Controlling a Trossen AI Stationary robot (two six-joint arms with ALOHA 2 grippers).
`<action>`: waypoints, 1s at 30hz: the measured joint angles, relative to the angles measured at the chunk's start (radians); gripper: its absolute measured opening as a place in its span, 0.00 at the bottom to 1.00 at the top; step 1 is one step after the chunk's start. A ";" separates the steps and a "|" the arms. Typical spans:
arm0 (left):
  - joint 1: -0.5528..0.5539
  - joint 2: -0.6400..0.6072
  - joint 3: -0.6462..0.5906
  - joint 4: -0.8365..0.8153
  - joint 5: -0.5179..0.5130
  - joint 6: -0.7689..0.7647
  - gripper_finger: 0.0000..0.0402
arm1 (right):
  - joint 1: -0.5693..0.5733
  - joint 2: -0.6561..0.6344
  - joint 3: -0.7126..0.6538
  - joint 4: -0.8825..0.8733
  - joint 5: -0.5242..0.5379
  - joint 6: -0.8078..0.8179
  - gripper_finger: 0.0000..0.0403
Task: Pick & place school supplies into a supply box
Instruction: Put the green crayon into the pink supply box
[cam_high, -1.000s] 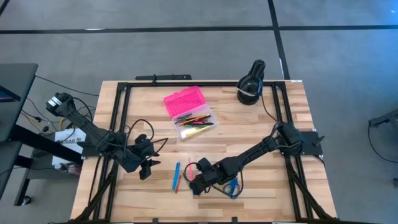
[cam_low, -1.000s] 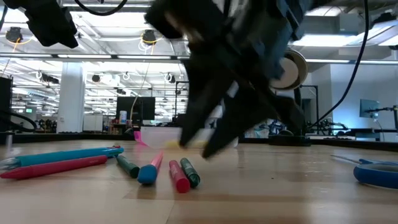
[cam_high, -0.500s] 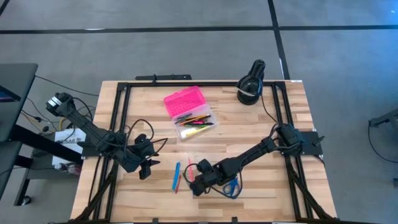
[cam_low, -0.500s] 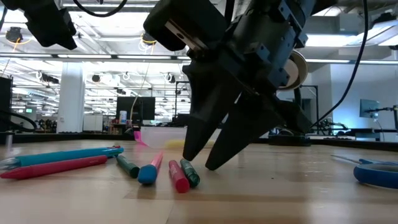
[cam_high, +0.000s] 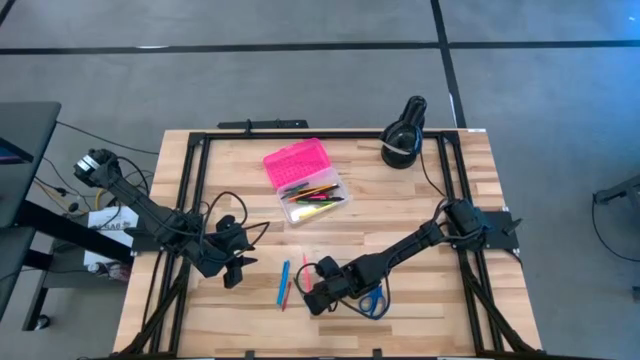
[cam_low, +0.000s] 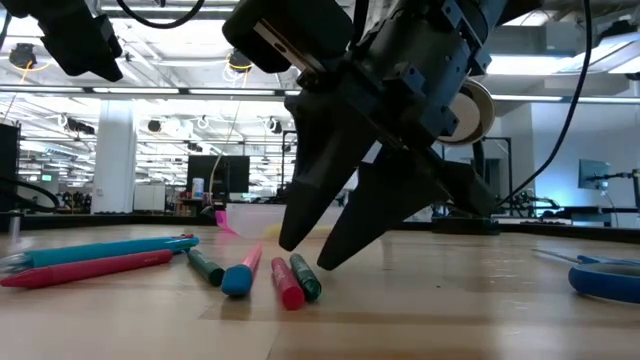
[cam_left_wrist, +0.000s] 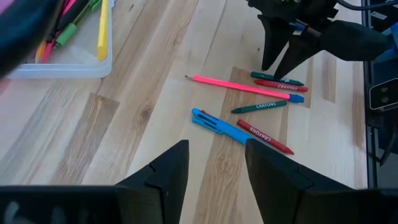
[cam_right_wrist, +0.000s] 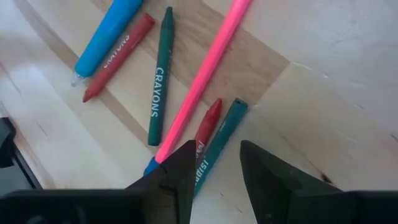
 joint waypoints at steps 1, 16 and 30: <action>0.000 0.000 0.000 0.000 0.000 0.000 0.38 | 0.000 0.000 0.000 -0.003 0.000 0.005 0.29; 0.000 0.000 0.000 -0.026 -0.001 -0.012 0.38 | 0.004 0.158 0.252 -0.273 -0.016 0.012 0.29; 0.000 0.000 0.000 -0.048 0.001 -0.012 0.38 | -0.005 0.151 0.264 -0.352 -0.047 0.017 0.24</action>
